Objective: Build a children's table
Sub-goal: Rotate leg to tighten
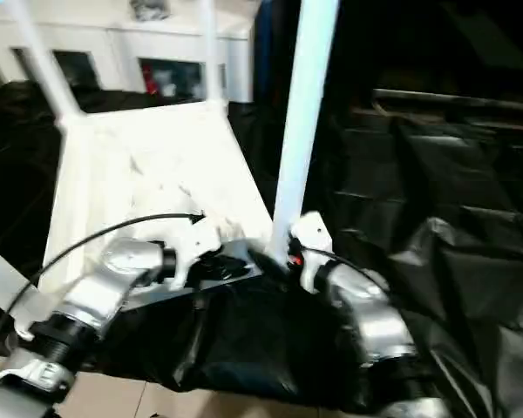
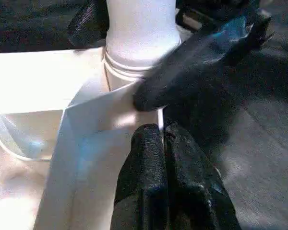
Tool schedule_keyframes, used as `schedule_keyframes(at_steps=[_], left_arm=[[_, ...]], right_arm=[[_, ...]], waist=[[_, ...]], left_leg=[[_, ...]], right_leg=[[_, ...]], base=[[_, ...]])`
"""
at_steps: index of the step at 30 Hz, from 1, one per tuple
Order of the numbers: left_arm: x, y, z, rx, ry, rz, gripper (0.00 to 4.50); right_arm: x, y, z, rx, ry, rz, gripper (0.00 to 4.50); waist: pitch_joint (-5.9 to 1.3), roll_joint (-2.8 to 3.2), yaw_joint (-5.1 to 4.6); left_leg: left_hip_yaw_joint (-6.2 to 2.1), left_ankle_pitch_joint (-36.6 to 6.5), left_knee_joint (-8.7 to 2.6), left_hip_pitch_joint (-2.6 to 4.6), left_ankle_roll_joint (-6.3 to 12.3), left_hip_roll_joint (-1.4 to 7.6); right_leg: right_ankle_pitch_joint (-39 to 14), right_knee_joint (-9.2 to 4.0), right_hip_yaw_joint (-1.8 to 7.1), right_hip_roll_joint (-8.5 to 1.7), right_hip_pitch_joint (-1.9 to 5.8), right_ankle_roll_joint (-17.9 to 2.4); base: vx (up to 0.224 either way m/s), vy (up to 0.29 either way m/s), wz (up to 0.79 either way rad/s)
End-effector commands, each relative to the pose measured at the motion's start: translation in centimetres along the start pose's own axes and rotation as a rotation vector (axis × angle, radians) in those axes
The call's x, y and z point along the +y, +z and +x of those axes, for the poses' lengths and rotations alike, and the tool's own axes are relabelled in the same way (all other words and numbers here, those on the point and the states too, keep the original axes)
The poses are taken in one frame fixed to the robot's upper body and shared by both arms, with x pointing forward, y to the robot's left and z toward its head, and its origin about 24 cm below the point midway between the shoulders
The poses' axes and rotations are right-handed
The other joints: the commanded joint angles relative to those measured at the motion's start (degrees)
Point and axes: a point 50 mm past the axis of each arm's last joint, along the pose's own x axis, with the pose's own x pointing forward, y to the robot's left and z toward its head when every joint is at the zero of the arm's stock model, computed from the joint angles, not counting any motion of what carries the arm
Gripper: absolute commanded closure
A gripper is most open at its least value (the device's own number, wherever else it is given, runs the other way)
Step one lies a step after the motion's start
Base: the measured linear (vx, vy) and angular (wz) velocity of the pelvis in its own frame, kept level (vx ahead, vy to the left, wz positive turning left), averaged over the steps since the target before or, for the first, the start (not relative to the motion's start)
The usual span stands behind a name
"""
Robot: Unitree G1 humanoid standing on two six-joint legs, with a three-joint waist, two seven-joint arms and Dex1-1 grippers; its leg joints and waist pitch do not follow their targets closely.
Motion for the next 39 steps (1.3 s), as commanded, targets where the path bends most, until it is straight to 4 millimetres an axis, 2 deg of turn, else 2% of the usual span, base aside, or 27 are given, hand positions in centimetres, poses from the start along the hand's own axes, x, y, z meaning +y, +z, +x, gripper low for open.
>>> schedule_keyframes(at_steps=[1, 2, 5, 8, 13, 14, 19, 22, 23, 24, 25, 27, 31, 33, 34, 36, 37, 38, 39], left_arm=[[-0.9, -0.3, 0.2, 0.018, -0.085, 0.025, 4.50], [-0.8, -0.8, -0.3, 0.033, -0.095, 0.018, 4.50], [-0.7, -1.0, -0.9, 0.046, -0.102, 0.019, 4.50], [-0.6, -1.2, -1.5, 0.053, -0.117, 0.021, 4.50], [-0.5, -1.3, -2.2, 0.065, -0.122, 0.027, 4.50], [-0.4, -1.4, -2.3, 0.066, -0.120, 0.028, 4.50], [-0.4, -1.4, -2.4, 0.065, -0.116, 0.025, 4.50], [-0.4, -1.5, -2.3, 0.066, -0.121, 0.019, 4.50], [-0.5, -1.5, -2.3, 0.066, -0.122, 0.017, 4.50], [-0.5, -1.5, -2.3, 0.066, -0.124, 0.017, 4.50], [-0.5, -1.6, -2.3, 0.067, -0.127, 0.017, 4.50], [-0.6, -1.6, -2.3, 0.070, -0.131, 0.017, 4.50], [-0.7, -1.8, -2.2, 0.071, -0.126, 0.015, 4.50], [-0.6, -1.8, -2.0, 0.069, -0.102, 0.012, 4.50], [-0.5, -1.7, -1.9, 0.064, -0.082, 0.010, 4.50], [-0.4, -1.6, -1.5, 0.054, -0.048, 0.001, 4.50], [-0.4, -1.6, -1.5, 0.054, -0.048, 0.001, 4.50], [-0.2, -1.3, -0.7, 0.046, 0.011, -0.007, 4.50], [-0.2, -1.3, -0.7, 0.046, 0.014, -0.008, 4.50]], right_arm=[[0.4, 0.4, -0.3, -0.013, 0.094, -0.008, 0.35], [0.4, 0.3, -0.7, 0.004, 0.146, -0.007, 0.60], [0.2, 0.4, -1.1, 0.018, 0.184, -0.013, 0.74], [-0.2, 0.6, -1.4, 0.028, 0.217, -0.015, 1.07], [-0.6, 0.9, -1.7, 0.048, 0.248, -0.026, 1.51], [-0.6, 0.9, -1.7, 0.048, 0.253, -0.026, 1.57], [-0.4, 0.8, -1.7, 0.052, 0.278, -0.024, 1.99], [-0.1, 0.6, -1.6, 0.059, 0.297, -0.020, 2.20], [-0.1, 0.5, -1.6, 0.060, 0.302, -0.019, 2.29], [0.1, 0.4, -1.5, 0.063, 0.307, -0.017, 2.36], [0.2, 0.3, -1.5, 0.065, 0.312, -0.014, 2.39], [0.4, 0.2, -1.4, 0.065, 0.315, -0.011, 2.42], [1.6, -0.4, -1.2, 0.057, 0.329, 0.019, 2.47], [2.0, -0.9, -1.1, 0.052, 0.313, 0.037, 2.48], [2.3, -1.1, -0.9, 0.048, 0.291, 0.052, 2.48], [2.5, -1.6, -0.4, 0.044, 0.219, 0.070, 2.49], [2.5, -1.6, -0.4, 0.044, 0.219, 0.070, 2.49], [2.4, -2.2, 0.6, 0.038, 0.056, 0.093, 2.49], [2.4, -2.2, 0.6, 0.038, 0.050, 0.095, 2.49]], waist=[[-3.55, -0.38, -0.02], [-3.32, -0.48, 0.13], [-3.03, -0.37, 0.37], [-3.00, -0.49, 0.31], [-3.14, -0.74, 0.33], [-3.19, -1.06, 0.39], [-3.34, -0.91, 0.43], [-3.35, -1.01, 0.50], [-3.32, -0.64, 0.57], [-3.32, -0.70, 0.51], [-3.30, -0.39, 0.53], [-3.31, -0.64, 0.44], [-3.34, -0.61, 0.50], [-3.37, -0.38, 0.54], [-3.33, -0.50, 0.39], [-3.16, -0.52, 0.28], [-3.02, -0.66, 0.26], [-2.82, -1.13, -0.08], [-2.64, -0.97, -0.22]], left_leg=[[-0.39, -11.4, -2.97, 0.67, 5.20, 1.36], [-0.38, -13.1, -3.15, 0.69, 4.85, 1.38], [-0.41, -16.3, -3.40, 1.07, 3.16, 1.47], [-0.59, -17.1, -3.58, 0.88, 2.44, 1.43], [-0.60, -15.5, -3.47, 0.77, 2.41, 1.45], [-0.49, -14.7, -3.35, 0.82, 2.60, 1.45], [-0.49, -13.1, -3.23, 0.67, 3.09, 1.44], [-0.45, -13.1, -3.19, 0.71, 3.19, 1.42], [-0.50, -13.3, -3.22, 0.76, 3.07, 1.43], [-0.47, -13.7, -3.23, 0.76, 2.88, 1.43], [-0.53, -14.3, -3.30, 0.86, 2.59, 1.45], [-0.51, -14.8, -3.31, 0.88, 2.36, 1.43], [-0.55, -14.7, -3.34, 0.86, 2.26, 1.47], [-0.57, -14.6, -3.33, 0.91, 2.21, 1.46], [-0.54, -15.1, -3.39, 0.87, 2.13, 1.42], [-0.59, -17.1, -3.57, 0.99, 1.66, 1.41], [-0.64, -18.7, -3.60, 1.16, 1.10, 1.34], [-0.80, -20.4, -3.83, 1.13, 0.49, 1.33], [-0.91, -21.3, -3.96, 1.13, -0.02, 1.31]], right_leg=[[-6.4, -2.73, 2.12, -2.39, 2.98, -14.0], [-9.6, -3.09, 2.08, -2.44, 2.87, -13.5], [-15.7, -3.68, 2.13, -2.52, 2.52, -12.1], [-18.2, -3.79, 2.10, -2.57, 2.62, -11.0], [-17.1, -3.54, 2.13, -2.58, 2.58, -10.8], [-16.2, -3.52, 2.16, -2.55, 2.52, -11.0], [-12.7, -3.00, 2.09, -2.51, 2.69, -12.2], [-12.7, -3.01, 2.09, -2.50, 2.72, -12.4], [-12.9, -3.03, 2.09, -2.54, 2.68, -12.4], [-13.1, -3.12, 2.08, -2.51, 2.71, -12.3], [-13.4, -3.13, 2.07, -2.49, 2.67, -12.3], [-13.5, -3.19, 2.06, -2.44, 2.69, -12.3], [-12.9, -3.11, 2.09, -2.41, 2.75, -12.3], [-12.3, -3.08, 2.12, -2.42, 2.72, -12.3], [-12.8, -3.19, 2.10, -2.38, 2.64, -12.2], [-15.7, -3.55, 2.07, -2.38, 2.54, -11.5], [-19.0, -3.87, 2.08, -2.55, 2.31, -10.7], [-23.0, -4.29, 2.00, -2.59, 2.23, -9.3], [-25.1, -4.46, 1.96, -2.58, 2.05, -8.6]], base=[[0.000, 0.000, 0.00], [0.000, 0.000, 0.00], [0.000, 0.000, 0.00], [0.000, 0.000, 0.00], [0.000, 0.000, 0.00], [0.000, 0.000, 0.00], [0.000, 0.000, 0.00], [0.000, 0.000, 0.00], [0.000, 0.000, 0.00], [0.000, 0.000, 0.00], [0.000, 0.000, 0.00], [0.000, 0.000, 0.00], [0.000, 0.000, 0.00], [0.000, 0.000, 0.00], [0.000, 0.000, 0.00], [0.000, 0.000, 0.00], [0.000, 0.000, 0.00], [0.000, 0.000, 0.00], [0.000, 0.000, 0.00]])
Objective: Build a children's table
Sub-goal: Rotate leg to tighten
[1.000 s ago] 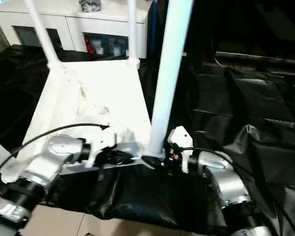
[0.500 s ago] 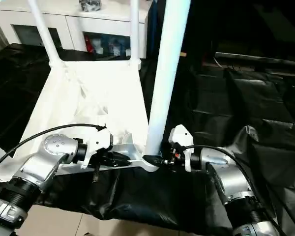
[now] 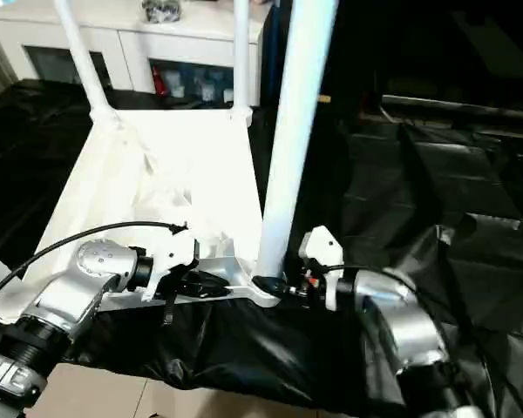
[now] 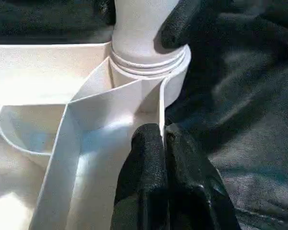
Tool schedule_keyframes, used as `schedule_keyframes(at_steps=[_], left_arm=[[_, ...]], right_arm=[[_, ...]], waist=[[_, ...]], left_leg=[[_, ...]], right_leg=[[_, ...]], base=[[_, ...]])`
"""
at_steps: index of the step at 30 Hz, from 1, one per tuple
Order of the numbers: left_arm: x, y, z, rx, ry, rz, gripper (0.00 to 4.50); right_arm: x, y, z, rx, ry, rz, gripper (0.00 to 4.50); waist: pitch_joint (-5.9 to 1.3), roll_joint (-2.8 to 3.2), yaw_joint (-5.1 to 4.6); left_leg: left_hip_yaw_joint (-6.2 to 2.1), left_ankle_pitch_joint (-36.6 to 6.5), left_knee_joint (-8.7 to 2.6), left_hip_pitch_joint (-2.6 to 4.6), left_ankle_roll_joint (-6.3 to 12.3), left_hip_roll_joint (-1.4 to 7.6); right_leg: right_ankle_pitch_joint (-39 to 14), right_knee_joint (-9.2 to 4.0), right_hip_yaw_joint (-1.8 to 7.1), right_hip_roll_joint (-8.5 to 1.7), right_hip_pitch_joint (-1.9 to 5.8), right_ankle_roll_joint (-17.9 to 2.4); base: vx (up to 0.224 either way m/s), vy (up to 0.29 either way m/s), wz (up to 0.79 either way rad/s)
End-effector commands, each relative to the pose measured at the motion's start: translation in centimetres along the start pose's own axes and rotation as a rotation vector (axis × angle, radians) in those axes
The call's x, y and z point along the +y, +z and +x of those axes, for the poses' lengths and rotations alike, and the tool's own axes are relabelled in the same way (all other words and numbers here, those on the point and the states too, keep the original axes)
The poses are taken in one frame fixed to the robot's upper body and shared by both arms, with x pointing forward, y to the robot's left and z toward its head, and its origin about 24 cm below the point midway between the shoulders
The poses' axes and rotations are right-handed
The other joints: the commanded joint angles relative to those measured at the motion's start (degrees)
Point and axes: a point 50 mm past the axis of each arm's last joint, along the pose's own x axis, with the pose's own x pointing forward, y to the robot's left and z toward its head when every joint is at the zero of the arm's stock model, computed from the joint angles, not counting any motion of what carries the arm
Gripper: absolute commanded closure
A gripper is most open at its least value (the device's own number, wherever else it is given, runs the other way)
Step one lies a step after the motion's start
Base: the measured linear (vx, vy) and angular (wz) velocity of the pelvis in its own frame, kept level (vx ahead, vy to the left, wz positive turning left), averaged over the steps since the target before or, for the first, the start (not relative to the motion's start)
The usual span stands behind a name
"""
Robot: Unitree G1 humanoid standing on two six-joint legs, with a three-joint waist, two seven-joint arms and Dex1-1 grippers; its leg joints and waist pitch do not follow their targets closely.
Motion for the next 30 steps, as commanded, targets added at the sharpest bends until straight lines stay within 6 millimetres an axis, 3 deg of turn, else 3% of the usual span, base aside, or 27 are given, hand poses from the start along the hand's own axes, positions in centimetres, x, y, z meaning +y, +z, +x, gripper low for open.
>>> schedule_keyframes(at_steps=[1, 2, 3, 4, 5, 7, 8, 9, 10, 11, 12, 13, 14, 15, 16, 17, 18, 19, 20, 21, 22, 25, 26, 27, 30], left_arm=[[-0.1, 0.3, 1.5, 0.007, 0.060, -0.006, 4.50], [0.2, 0.7, 2.4, -0.004, 0.137, -0.027, 4.50], [0.3, 1.0, 2.8, -0.010, 0.161, -0.035, 4.50], [0.2, 1.2, 3.2, -0.020, 0.180, -0.043, 4.50], [0.2, 1.6, 3.7, -0.030, 0.204, -0.054, 4.50], [-0.1, 2.3, 4.8, -0.050, 0.235, -0.070, 4.50], [-0.2, 2.5, 5.1, -0.056, 0.241, -0.074, 4.50], [-0.6, 3.2, 6.0, -0.081, 0.243, -0.091, 4.50], [-0.6, 3.2, 6.0, -0.081, 0.243, -0.091, 4.50], [-0.9, 3.5, 6.4, -0.090, 0.227, -0.085, 4.50], [-1.0, 3.5, 6.4, -0.089, 0.218, -0.077, 4.50], [-1.0, 3.6, 6.4, -0.088, 0.210, -0.070, 4.50], [-1.0, 3.5, 6.3, -0.086, 0.197, -0.060, 4.50], [-1.0, 3.4, 6.1, -0.083, 0.189, -0.051, 4.50], [-0.9, 3.3, 5.8, -0.080, 0.182, -0.041, 4.50], [-0.7, 3.3, 5.6, -0.076, 0.181, -0.035, 4.50], [-0.3, 3.0, 5.1, -0.068, 0.191, -0.032, 4.50], [-0.3, 3.0, 5.1, -0.068, 0.191, -0.032, 4.50], [-0.1, 2.8, 4.4, -0.059, 0.184, -0.023, 4.50], [0.0, 2.6, 4.2, -0.056, 0.179, -0.022, 4.50], [0.1, 2.5, 3.8, -0.051, 0.175, -0.016, 4.50], [0.2, 2.0, 2.5, -0.042, 0.136, -0.004, 4.50], [0.1, 1.8, 2.0, -0.039, 0.111, -0.004, 4.50], [0.0, 1.7, 1.7, -0.038, 0.094, -0.005, 4.50], [0.0, 1.2, 0.5, -0.016, 0.038, 0.013, 4.50]], right_arm=[[0.9, -1.8, 1.4, 0.058, -0.099, 0.064, 2.49], [1.0, -2.0, 2.4, 0.037, -0.231, 0.118, 2.50], [1.0, -2.0, 2.8, 0.028, -0.278, 0.138, 2.50], [1.1, -2.0, 3.3, 0.022, -0.332, 0.163, 2.50], [1.2, -1.8, 3.9, 0.013, -0.374, 0.182, 2.50], [1.6, -1.5, 5.1, 0.003, -0.426, 0.194, 2.50], [1.7, -1.3, 5.5, 0.002, -0.436, 0.192, 2.50], [2.4, -0.9, 6.5, -0.008, -0.427, 0.184, 2.50], [2.4, -0.9, 6.5, -0.008, -0.427, 0.184, 2.50], [2.8, -0.5, 7.1, -0.011, -0.404, 0.146, 2.50], [2.9, -0.3, 7.1, -0.016, -0.393, 0.128, 2.50], [2.9, -0.2, 7.1, -0.023, -0.384, 0.118, 2.50], [2.7, 0.1, 6.7, -0.044, -0.380, 0.125, 2.16], [2.4, 0.3, 6.4, -0.061, -0.379, 0.133, 1.95], [2.1, 0.5, 5.9, -0.078, -0.378, 0.140, 1.81], [1.9, 0.6, 5.7, -0.087, -0.380, 0.143, 1.81], [1.4, 0.6, 5.0, -0.081, -0.371, 0.128, 1.81], [1.4, 0.6, 5.0, -0.081, -0.371, 0.128, 1.81], [0.9, 0.7, 4.3, -0.077, -0.359, 0.113, 1.48], [0.7, 0.8, 4.1, -0.077, -0.354, 0.108, 1.38], [0.5, 0.9, 3.7, -0.069, -0.339, 0.096, 1.38], [-0.4, 1.1, 2.4, -0.035, -0.284, 0.045, 1.05], [-0.7, 1.3, 2.0, -0.018, -0.259, 0.026, 0.91], [-0.8, 1.3, 1.7, -0.008, -0.246, 0.017, 0.91], [-1.2, 1.7, 0.5, 0.040, -0.099, -0.024, 0.91]], waist=[[-1.90, -0.45, -0.49], [-1.78, -0.65, -0.92], [-1.75, -0.41, -1.15], [-1.67, -0.67, -1.72], [-1.43, -0.48, -1.93], [-0.92, 0.42, -2.95], [-0.66, 0.67, -4.04], [-0.63, 1.29, -4.22], [0.24, 2.13, -4.49], [0.59, 3.14, -2.86], [0.51, 2.98, -0.47], [-0.49, -0.56, -0.95], [0.59, -1.75, -1.14], [0.03, -1.54, -0.82], [-0.47, -1.10, -0.50], [-0.96, 0.49, -0.29], [-1.33, 0.65, -0.92], [-1.41, 1.01, -0.69], [-1.70, 1.47, -0.55], [-1.56, 1.14, -0.85], [-1.84, 1.17, -0.78], [-2.30, 1.37, -0.58], [-2.38, 1.09, -0.58], [-2.49, 1.29, -0.57], [-3.05, 0.90, -0.19]], left_leg=[[-1.09, -23.7, -4.06, 0.93, -0.80, 1.11], [-1.48, -25.2, -4.12, 0.93, -1.46, 0.99], [-1.62, -26.0, -4.14, 1.01, -1.86, 0.97], [-1.99, -27.5, -4.17, 0.96, -2.34, 0.81], [-2.11, -28.5, -4.17, 1.14, -2.48, 0.76], [-2.94, -33.2, -4.56, 1.29, -2.59, 0.82], [-3.56, -37.9, -4.98, 1.76, -2.44, 1.10], [-3.85, -39.8, -5.32, 1.93, -2.41, 1.36], [-4.27, -46.6, -7.60, 1.31, -2.92, 2.60], [-3.78, -53.6, -12.43, -2.62, -3.67, 4.82], [-2.19, -54.2, -13.16, -3.56, -2.71, 5.13], [-0.52, -43.2, -8.40, 1.89, -0.81, 2.67], [-1.16, -26.3, 4.42, 6.47, -0.69, -1.36], [-2.10, -17.7, 4.71, 4.11, 0.54, -0.93], [-3.81, -8.7, 0.47, -2.21, 0.15, -0.19], [-4.07, -11.6, -3.20, -1.98, -1.85, 0.73], [-4.34, -12.8, -3.74, -2.29, -2.18, 0.85], [-3.76, -16.1, -3.85, -1.19, -1.48, 0.83], [-3.33, -18.0, -3.68, -0.01, -0.80, 1.12], [-3.12, -18.1, -3.65, -0.23, -0.47, 1.01], [-3.01, -15.8, -3.70, -0.91, 0.19, 0.84], [-2.81, -10.8, -3.29, -0.78, 1.88, 0.88], [-2.68, -9.2, -3.06, -0.88, 2.67, 0.91], [-2.57, -8.4, -2.96, -0.75, 3.03, 0.94], [-2.31, -3.3, -2.16, -0.77, 5.79, 0.88]], right_leg=[[-30.7, -5.17, 1.61, -2.66, 1.17, -6.9], [-35.6, -5.76, 1.28, -2.82, 1.19, -4.7], [-37.2, -6.01, 1.14, -2.85, 1.04, -4.0], [-39.7, -6.56, 0.59, -2.82, 1.03, -2.4], [-40.8, -6.98, 0.39, -2.83, 0.79, -1.9], [-41.3, -7.95, -1.07, -2.60, 1.16, -0.8], [-39.3, -8.74, -2.72, -2.16, 1.76, -0.7], [-37.4, -8.51, -3.14, -2.13, 2.29, -1.0], [-31.4, -6.73, -3.91, -1.22, 3.65, -2.2], [-18.9, 3.24, -2.69, -0.41, 7.60, -4.2], [-13.8, 5.99, -1.54, -0.10, 7.73, -3.8], [-25.7, 2.55, 3.08, -1.30, 2.72, -1.3], [-61.6, -9.91, 3.60, -6.59, -4.47, 1.0], [-65.8, -9.89, 5.41, -8.48, -2.26, 0.5], [-56.8, -6.15, 3.86, -7.68, 3.50, -0.7], [-41.5, -4.61, 1.92, -4.02, 3.14, -2.5], [-32.9, -3.27, 1.58, -2.85, 3.49, -3.8], [-24.2, -2.98, 1.97, -2.25, 2.74, -6.2], [-21.6, -2.98, 2.48, -2.51, 2.13, -8.9], [-20.2, -2.96, 2.59, -2.46, 2.30, -9.8], [-16.7, -2.62, 2.47, -2.50, 3.16, -10.6], [-8.3, -1.97, 2.39, -2.53, 3.54, -12.0], [-5.3, -1.61, 2.37, -2.53, 3.74, -12.8], [-3.6, -1.47, 2.39, -2.52, 3.64, -13.3], [5.3, -0.59, 2.31, -2.38, 3.84, -15.3]], base=[[-0.052, -0.005, -0.05], [-0.068, 0.005, -0.10], [-0.068, 0.005, -0.10], [-0.069, 0.015, -0.13], [-0.065, 0.024, -0.15], [-0.062, 0.033, -0.15], [-0.053, 0.053, -0.10], [-0.053, 0.053, -0.10], [-0.067, 0.049, -0.07], [-0.091, 0.005, 0.12], [-0.091, 0.005, 0.12], [0.017, -0.104, 0.21], [0.061, -0.110, -0.10], [0.061, -0.110, -0.10], [0.072, -0.004, -0.43], [0.101, 0.048, -0.38], [0.101, 0.048, -0.38], [0.000, 0.000, 0.00], [0.056, 0.004, 0.10], [0.056, 0.004, 0.10], [0.060, 0.019, 0.01], [0.000, 0.000, 0.00], [0.000, 0.000, 0.00], [0.000, 0.000, 0.00], [0.000, 0.000, 0.00]])
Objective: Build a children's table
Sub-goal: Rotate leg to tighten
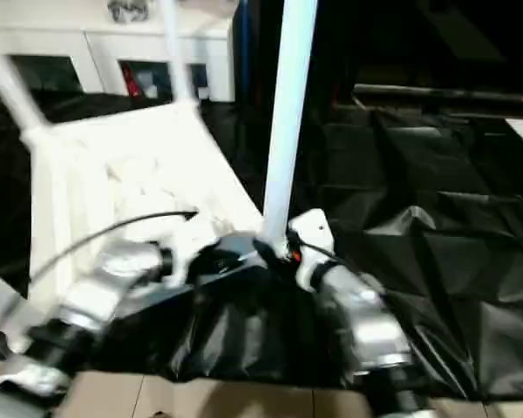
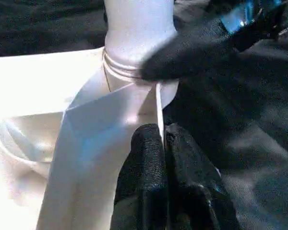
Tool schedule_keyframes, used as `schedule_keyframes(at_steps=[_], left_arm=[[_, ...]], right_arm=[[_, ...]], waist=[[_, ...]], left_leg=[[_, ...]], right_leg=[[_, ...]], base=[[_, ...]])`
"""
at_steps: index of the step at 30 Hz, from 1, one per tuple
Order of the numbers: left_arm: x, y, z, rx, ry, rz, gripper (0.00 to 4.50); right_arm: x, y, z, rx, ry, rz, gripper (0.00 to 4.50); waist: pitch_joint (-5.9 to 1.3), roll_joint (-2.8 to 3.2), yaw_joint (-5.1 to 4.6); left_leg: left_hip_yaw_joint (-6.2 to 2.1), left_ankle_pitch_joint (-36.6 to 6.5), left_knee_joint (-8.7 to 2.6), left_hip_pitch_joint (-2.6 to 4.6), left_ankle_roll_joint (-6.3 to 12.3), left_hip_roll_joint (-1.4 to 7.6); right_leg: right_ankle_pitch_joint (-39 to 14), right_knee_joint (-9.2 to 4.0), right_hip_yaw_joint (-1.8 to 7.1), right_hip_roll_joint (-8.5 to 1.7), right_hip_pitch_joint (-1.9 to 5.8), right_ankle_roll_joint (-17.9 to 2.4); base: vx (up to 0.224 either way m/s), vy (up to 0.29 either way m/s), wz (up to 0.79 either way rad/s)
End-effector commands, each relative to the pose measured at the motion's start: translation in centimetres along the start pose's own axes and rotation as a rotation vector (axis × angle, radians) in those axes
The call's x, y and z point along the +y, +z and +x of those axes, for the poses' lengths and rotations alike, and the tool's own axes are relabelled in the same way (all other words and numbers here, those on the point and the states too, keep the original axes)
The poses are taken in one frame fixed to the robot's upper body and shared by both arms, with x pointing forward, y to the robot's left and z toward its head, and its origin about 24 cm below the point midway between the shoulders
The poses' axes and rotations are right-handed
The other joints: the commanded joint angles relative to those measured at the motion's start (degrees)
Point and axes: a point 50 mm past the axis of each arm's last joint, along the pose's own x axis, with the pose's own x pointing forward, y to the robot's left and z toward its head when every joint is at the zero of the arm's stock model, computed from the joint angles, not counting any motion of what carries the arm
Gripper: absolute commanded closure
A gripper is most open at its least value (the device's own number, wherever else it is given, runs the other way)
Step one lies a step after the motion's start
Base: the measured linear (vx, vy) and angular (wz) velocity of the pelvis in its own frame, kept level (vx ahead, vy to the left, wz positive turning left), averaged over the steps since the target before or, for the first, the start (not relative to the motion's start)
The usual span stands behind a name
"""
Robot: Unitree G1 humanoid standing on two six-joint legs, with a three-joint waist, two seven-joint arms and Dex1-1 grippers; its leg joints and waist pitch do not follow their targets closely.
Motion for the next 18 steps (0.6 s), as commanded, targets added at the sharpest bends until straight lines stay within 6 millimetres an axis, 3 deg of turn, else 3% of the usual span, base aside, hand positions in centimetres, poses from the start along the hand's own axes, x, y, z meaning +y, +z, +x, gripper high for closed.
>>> schedule_keyframes(at_steps=[1, 3, 5, 10, 13, 18], left_arm=[[-0.6, 0.0, -0.1, 0.011, -0.078, 0.035, 4.50], [-0.6, -0.3, -0.6, 0.026, -0.112, 0.041, 4.50], [-0.6, -0.4, -1.0, 0.035, -0.134, 0.046, 4.50], [-0.3, -0.4, -1.7, 0.053, -0.185, 0.056, 4.50], [-0.4, -0.4, -1.8, 0.058, -0.209, 0.060, 4.50], [-0.3, -0.4, -1.7, 0.064, -0.225, 0.066, 4.50]], right_arm=[[0.0, 1.0, -0.3, -0.012, 0.094, -0.025, 0.91], [-0.1, 1.1, -0.8, 0.002, 0.161, -0.045, 0.91], [-0.2, 1.3, -1.1, 0.012, 0.216, -0.058, 0.91], [-0.5, 2.0, -1.5, 0.012, 0.323, -0.075, 0.91], [-0.4, 2.3, -1.4, 0.007, 0.359, -0.088, 0.91], [-0.3, 2.5, -1.2, 0.016, 0.390, -0.120, 0.91]], waist=[[-3.92, -0.80, -0.05], [-3.71, -0.80, 0.15], [-3.53, -0.78, 0.21], [-3.34, -0.84, 0.27], [-3.48, -0.60, 0.53], [-3.69, -0.78, 0.83]], left_leg=[[0.14, -1.0, -2.99, 0.67, 7.05, 1.65], [0.25, -1.8, -2.98, 0.62, 8.07, 1.72], [0.31, -4.4, -3.20, 0.78, 7.41, 1.97], [0.63, -7.1, -3.42, 1.15, 5.57, 2.20], [0.76, -6.2, -3.30, 1.29, 5.12, 2.20], [0.81, -4.6, -3.07, 1.22, 5.46, 2.11]], right_leg=[[12.2, -2.87, 2.35, -2.45, 2.88, -15.9], [11.0, -2.88, 2.27, -2.70, 2.81, -16.2], [6.4, -3.20, 2.33, -2.90, 2.77, -16.1], [2.3, -3.42, 2.50, -2.87, 2.49, -16.1], [3.7, -3.24, 2.57, -2.88, 2.41, -16.3], [6.9, -2.92, 2.51, -2.81, 2.56, -16.7]], base=[[0.000, 0.000, 0.00], [0.000, 0.000, 0.00], [0.000, 0.000, 0.00], [0.000, 0.000, 0.00], [0.000, 0.000, 0.00], [0.000, 0.000, 0.00]])
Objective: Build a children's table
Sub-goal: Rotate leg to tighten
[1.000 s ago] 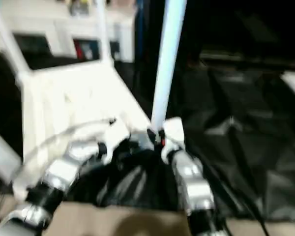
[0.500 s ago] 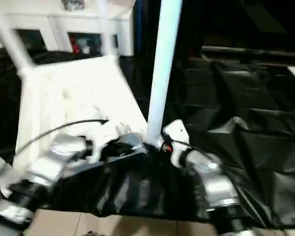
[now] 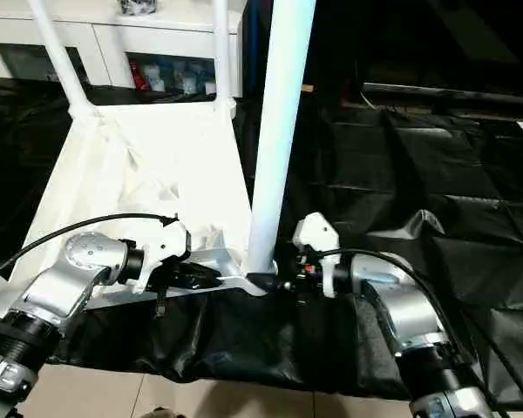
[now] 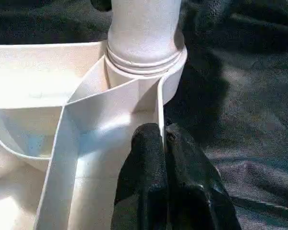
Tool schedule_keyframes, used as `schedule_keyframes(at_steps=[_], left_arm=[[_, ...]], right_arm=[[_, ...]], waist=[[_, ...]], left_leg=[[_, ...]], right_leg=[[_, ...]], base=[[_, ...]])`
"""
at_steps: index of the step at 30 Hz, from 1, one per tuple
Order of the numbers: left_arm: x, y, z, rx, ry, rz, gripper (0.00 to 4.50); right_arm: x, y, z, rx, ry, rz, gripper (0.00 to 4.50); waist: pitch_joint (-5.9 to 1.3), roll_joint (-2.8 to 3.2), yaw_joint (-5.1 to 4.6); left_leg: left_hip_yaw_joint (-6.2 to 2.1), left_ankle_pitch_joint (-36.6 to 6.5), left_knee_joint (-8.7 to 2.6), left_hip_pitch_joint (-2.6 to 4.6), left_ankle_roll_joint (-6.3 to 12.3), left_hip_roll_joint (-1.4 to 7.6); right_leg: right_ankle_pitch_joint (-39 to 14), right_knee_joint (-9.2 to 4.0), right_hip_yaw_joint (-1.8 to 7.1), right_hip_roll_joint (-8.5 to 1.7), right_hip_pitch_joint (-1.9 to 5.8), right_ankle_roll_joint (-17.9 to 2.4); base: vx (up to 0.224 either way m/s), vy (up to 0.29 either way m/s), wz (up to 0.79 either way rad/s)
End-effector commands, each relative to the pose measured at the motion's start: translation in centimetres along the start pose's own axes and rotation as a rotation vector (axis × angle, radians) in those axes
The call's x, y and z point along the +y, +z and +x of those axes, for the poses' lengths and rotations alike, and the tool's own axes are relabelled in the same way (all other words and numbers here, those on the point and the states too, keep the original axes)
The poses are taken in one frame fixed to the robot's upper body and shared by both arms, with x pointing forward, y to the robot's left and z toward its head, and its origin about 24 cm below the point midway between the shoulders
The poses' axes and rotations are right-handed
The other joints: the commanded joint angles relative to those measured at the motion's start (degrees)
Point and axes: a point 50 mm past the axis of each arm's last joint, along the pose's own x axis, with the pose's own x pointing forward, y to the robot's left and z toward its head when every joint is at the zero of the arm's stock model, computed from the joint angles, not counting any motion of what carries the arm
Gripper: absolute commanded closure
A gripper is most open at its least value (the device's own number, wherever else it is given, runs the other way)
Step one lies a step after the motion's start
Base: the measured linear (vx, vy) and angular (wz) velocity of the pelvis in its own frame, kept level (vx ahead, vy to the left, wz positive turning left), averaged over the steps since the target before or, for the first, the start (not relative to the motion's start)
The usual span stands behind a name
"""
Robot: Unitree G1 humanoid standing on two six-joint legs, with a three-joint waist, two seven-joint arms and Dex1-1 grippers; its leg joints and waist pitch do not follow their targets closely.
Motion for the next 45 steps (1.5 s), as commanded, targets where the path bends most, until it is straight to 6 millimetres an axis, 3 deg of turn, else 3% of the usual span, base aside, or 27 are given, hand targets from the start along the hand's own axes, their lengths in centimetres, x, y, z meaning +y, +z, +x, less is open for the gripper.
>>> schedule_keyframes(at_steps=[1, 7, 20, 26, 31, 33, 34, 36, 37, 38, 39, 40, 41, 42, 43, 44, 45], left_arm=[[-0.3, 0.3, 0.6, 0.021, -0.069, 0.028, 4.50], [-0.2, 0.2, 0.7, 0.029, -0.072, 0.032, 4.50], [-0.2, 0.0, 0.7, 0.039, -0.073, 0.032, 4.50], [-0.3, -0.1, 0.7, 0.042, -0.078, 0.030, 4.50], [0.1, -0.6, 1.2, 0.059, 0.001, 0.006, 4.50], [0.3, -0.4, 1.7, 0.054, 0.042, -0.003, 4.50], [0.4, -0.4, 1.7, 0.053, 0.046, -0.005, 4.50], [0.6, 0.2, 3.0, 0.033, 0.117, -0.030, 4.50], [0.7, 0.4, 3.4, 0.027, 0.138, -0.039, 4.50], [0.7, 0.8, 4.2, 0.015, 0.171, -0.053, 4.50], [0.7, 1.0, 4.7, 0.007, 0.188, -0.059, 4.50], [0.7, 1.5, 5.5, -0.009, 0.202, -0.078, 4.50], [0.5, 2.0, 6.5, -0.029, 0.221, -0.097, 4.50], [0.5, 2.2, 6.8, -0.034, 0.229, -0.097, 4.50], [0.5, 2.5, 7.1, -0.042, 0.236, -0.102, 4.50], [0.5, 2.7, 7.3, -0.048, 0.238, -0.105, 4.50], [0.4, 3.2, 8.0, -0.060, 0.249, -0.105, 4.50]], right_arm=[[-0.1, 0.2, 0.0, 0.010, 0.021, -0.025, 0.91], [-0.3, -0.1, 0.1, 0.029, 0.037, -0.022, 1.43], [-0.6, -0.3, 0.4, 0.044, 0.062, -0.029, 2.51], [-0.4, -0.5, 0.5, 0.051, 0.075, -0.028, 2.55], [1.0, -2.1, 1.2, 0.058, 0.059, 0.030, 2.55], [1.1, -2.6, 1.7, 0.052, -0.013, 0.043, 2.55], [1.1, -2.6, 1.8, 0.052, -0.020, 0.044, 2.55], [0.9, -3.7, 3.0, 0.065, -0.213, 0.075, 2.55], [0.9, -4.0, 3.3, 0.071, -0.266, 0.085, 2.55], [0.9, -4.2, 4.1, 0.060, -0.337, 0.125, 2.55], [0.9, -4.1, 4.6, 0.045, -0.372, 0.156, 2.55], [0.7, -3.9, 5.3, 0.026, -0.436, 0.197, 2.55], [0.5, -3.7, 6.2, 0.014, -0.518, 0.243, 2.55], [0.5, -3.6, 6.5, 0.013, -0.537, 0.252, 2.55], [0.3, -3.4, 6.9, 0.004, -0.562, 0.265, 2.55], [0.3, -3.2, 7.1, -0.004, -0.577, 0.273, 2.55], [0.2, -2.6, 7.9, -0.029, -0.605, 0.284, 2.55]], waist=[[-3.78, -0.26, 0.05], [-3.87, -0.05, 0.77], [-3.92, -0.26, 0.90], [-3.96, -0.40, 0.87], [-3.95, -0.64, 0.87], [-3.71, -0.53, 0.95], [-3.51, -0.56, 0.92], [-2.66, -0.37, 0.55], [-2.00, -0.48, 0.15], [-1.93, -0.55, -0.08], [-1.82, -0.55, -0.31], [-1.84, -0.54, -0.54], [-1.98, -0.36, -1.40], [-2.02, -0.31, -1.76], [-2.28, -0.16, -2.22], [-2.46, -0.20, -2.70], [-2.45, -0.16, -2.74]], left_leg=[[-0.05, -4.4, -3.39, 1.13, 5.17, 1.78], [-0.08, -4.6, -3.35, 1.18, 4.63, 1.84], [-0.05, -4.7, -3.28, 1.15, 4.60, 1.83], [-0.05, -4.4, -3.24, 1.13, 4.67, 1.83], [0.02, -4.0, -3.18, 1.15, 5.14, 1.83], [-0.02, -5.9, -3.49, 1.35, 4.40, 1.94], [-0.05, -8.2, -3.78, 1.47, 3.25, 1.97], [-0.07, -14.5, -4.62, 1.86, 0.29, 2.11], [-0.26, -21.0, -5.08, 2.28, -2.12, 1.92], [-0.78, -25.2, -5.15, 2.95, -3.80, 1.84], [-0.98, -27.0, -5.13, 3.15, -4.25, 1.72], [-1.17, -28.0, -5.19, 3.30, -4.59, 1.67], [-1.79, -29.3, -5.66, 2.96, -5.04, 1.59], [-1.92, -29.8, -5.79, 2.94, -5.09, 1.61], [-2.25, -29.7, -6.16, 2.44, -5.14, 1.59], [-2.31, -28.5, -6.30, 2.08, -4.92, 1.61], [-2.26, -28.5, -6.28, 2.20, -4.75, 1.63]], right_leg=[[6.8, -3.13, 2.29, -2.65, 2.63, -16.7], [6.6, -3.03, 2.25, -2.67, 2.66, -16.7], [6.3, -2.96, 2.18, -2.71, 2.67, -16.8], [6.5, -2.90, 2.20, -2.66, 2.71, -16.7], [6.8, -2.93, 2.25, -2.63, 2.66, -16.5], [3.9, -3.31, 2.26, -2.75, 2.45, -16.1], [0.4, -3.69, 2.22, -2.82, 2.37, -15.6], [-9.3, -4.75, 2.36, -2.97, 1.85, -13.9], [-20.1, -5.78, 2.22, -3.12, 1.61, -11.4], [-28.8, -6.66, 2.17, -3.50, 1.29, -8.5], [-31.9, -7.16, 2.01, -3.54, 1.12, -7.2], [-33.8, -7.51, 1.88, -3.61, 1.11, -6.1], [-34.7, -7.85, 1.42, -3.54, 1.47, -4.3], [-33.9, -7.85, 1.33, -3.46, 1.45, -4.3], [-31.0, -7.61, 1.10, -3.26, 2.07, -4.5], [-27.2, -7.38, 1.36, -3.22, 2.10, -5.4], [-25.9, -7.39, 1.43, -3.17, 1.92, -5.9]], base=[[0.000, 0.000, 0.00], [0.000, 0.000, 0.00], [0.000, 0.000, 0.00], [0.000, 0.000, 0.00], [0.000, 0.000, 0.00], [0.000, 0.000, 0.00], [0.000, 0.000, 0.00], [0.000, 0.000, 0.00], [-0.055, 0.000, -0.03], [-0.082, 0.007, -0.07], [-0.082, 0.007, -0.07], [-0.081, 0.020, -0.12], [-0.057, 0.033, -0.16], [-0.057, 0.033, -0.16], [-0.029, 0.043, -0.18], [0.000, 0.000, 0.00], [0.000, 0.000, 0.00]])
